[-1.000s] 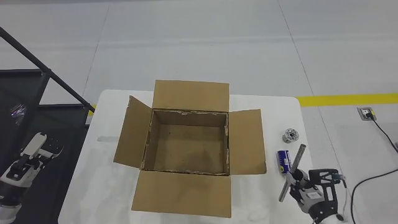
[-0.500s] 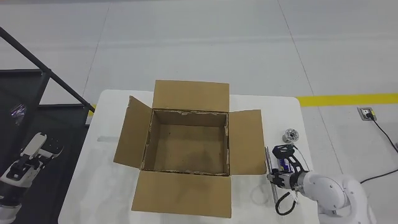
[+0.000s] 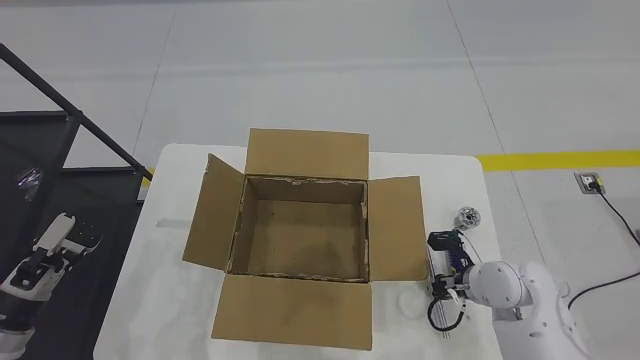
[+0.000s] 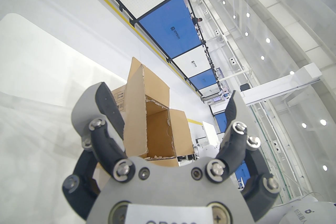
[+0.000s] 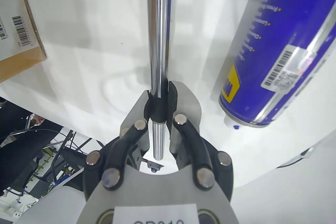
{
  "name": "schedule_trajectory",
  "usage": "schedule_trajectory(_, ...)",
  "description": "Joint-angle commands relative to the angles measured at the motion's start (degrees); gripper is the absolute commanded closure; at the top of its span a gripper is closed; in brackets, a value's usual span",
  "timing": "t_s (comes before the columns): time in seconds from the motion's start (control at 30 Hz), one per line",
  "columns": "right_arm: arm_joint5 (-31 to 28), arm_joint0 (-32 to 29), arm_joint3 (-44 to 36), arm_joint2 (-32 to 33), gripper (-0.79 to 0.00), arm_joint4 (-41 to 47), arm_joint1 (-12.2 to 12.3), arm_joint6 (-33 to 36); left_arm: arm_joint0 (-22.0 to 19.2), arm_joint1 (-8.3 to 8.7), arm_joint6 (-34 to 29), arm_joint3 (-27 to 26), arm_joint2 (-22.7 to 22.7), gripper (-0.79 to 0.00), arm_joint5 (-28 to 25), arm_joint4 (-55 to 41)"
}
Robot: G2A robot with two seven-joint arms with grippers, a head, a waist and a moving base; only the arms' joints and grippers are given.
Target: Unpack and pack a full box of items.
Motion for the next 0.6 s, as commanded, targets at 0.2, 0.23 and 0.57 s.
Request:
schedule_trajectory(0.2, 2.1, 0.5, 0.5, -1.4, -0.222, -0.4, 0.3, -1.2, 0.0, 0.00, 0.0, 0.0, 0.0, -0.785, 0.0, 0.0)
schedule_trajectory(0.23, 2.3, 0.4, 0.3, -1.5, -0.219, -0.5, 0.4, -1.3, 0.0, 0.00, 0.0, 0.0, 0.0, -0.785, 0.0, 0.0)
schedule_trajectory(0.57, 4.7, -6.9, -12.0, 1.0, -0.246, -1.1, 1.2, -7.6, 0.0, 0.00, 0.0, 0.0, 0.0, -0.785, 0.0, 0.0)
